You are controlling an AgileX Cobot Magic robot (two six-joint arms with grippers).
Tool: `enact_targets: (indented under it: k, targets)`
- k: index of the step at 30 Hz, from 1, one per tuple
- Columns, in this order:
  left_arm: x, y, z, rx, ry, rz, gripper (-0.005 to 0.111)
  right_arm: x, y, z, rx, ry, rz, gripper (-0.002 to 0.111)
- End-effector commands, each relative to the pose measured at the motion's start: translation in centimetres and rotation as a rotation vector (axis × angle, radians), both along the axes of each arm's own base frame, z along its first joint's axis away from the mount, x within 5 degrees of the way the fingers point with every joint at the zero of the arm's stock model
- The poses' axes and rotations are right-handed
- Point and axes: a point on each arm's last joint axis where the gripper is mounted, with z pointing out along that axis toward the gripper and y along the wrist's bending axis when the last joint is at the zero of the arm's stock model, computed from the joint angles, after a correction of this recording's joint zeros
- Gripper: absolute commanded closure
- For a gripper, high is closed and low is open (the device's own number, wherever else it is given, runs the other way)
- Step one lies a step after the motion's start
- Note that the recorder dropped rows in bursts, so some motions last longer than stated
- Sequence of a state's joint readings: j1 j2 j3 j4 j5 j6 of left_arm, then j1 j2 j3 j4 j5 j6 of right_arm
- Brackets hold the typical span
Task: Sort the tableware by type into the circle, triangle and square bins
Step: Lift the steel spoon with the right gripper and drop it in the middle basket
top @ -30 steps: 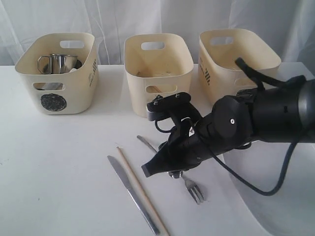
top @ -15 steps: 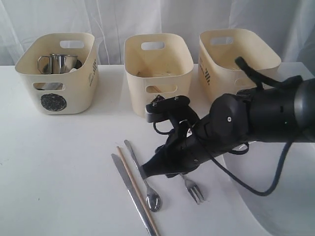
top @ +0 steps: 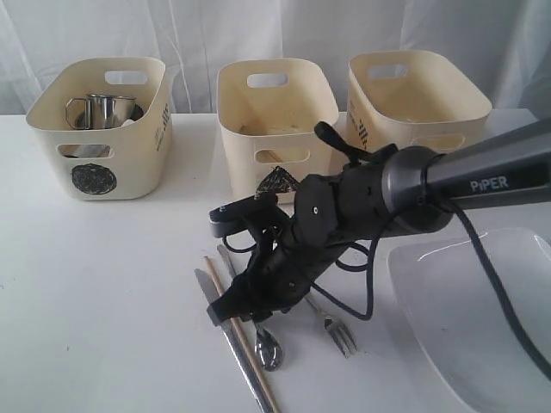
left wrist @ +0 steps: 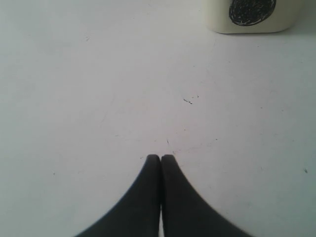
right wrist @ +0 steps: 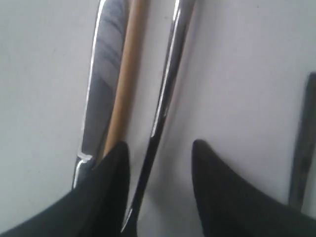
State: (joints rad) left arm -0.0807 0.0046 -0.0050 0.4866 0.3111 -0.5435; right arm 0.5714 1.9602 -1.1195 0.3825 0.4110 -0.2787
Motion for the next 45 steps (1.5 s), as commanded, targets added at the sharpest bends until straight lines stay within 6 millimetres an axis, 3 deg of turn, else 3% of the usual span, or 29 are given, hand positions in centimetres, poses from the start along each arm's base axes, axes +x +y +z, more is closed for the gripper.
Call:
enact_targets:
  k: [1,4,8,16,19,27,32,40,45]
  targets:
    - [0.0,0.0,-0.2,-0.001,0.002,0.004,0.107,0.0,0.3,-0.6,-0.021,0.019,0.025,0.071]
    - [0.0,0.0,-0.2,-0.001,0.002,0.004,0.107,-0.1,0.2,-1.2,-0.047,0.029,0.043,0.079]
    - [0.0,0.0,-0.2,-0.001,0.002,0.004,0.107,-0.2,-0.3,-1.8,-0.116,0.037,0.091,0.109]
    - [0.0,0.0,-0.2,-0.001,0.002,0.004,0.107,0.4,-0.4,-1.3,-0.129,-0.015,0.069,0.108]
    - [0.0,0.0,-0.2,-0.001,0.002,0.004,0.107,0.7,-0.1,0.5,-0.112,-0.035,0.072,0.108]
    - [0.0,0.0,-0.2,-0.001,0.002,0.004,0.107,1.2,0.1,8.3,-0.006,-0.210,0.062,0.108]
    - [0.0,0.0,-0.2,-0.001,0.002,0.004,0.107,2.6,-1.5,12.4,0.070,-0.368,-0.010,0.108]
    - [0.0,0.0,-0.2,-0.001,0.002,0.004,0.107,6.2,-6.3,14.7,0.134,-0.569,-0.194,0.108]
    - [0.0,0.0,-0.2,-0.001,0.002,0.004,0.107,7.7,-7.9,16.4,0.206,-0.758,-0.287,0.108]
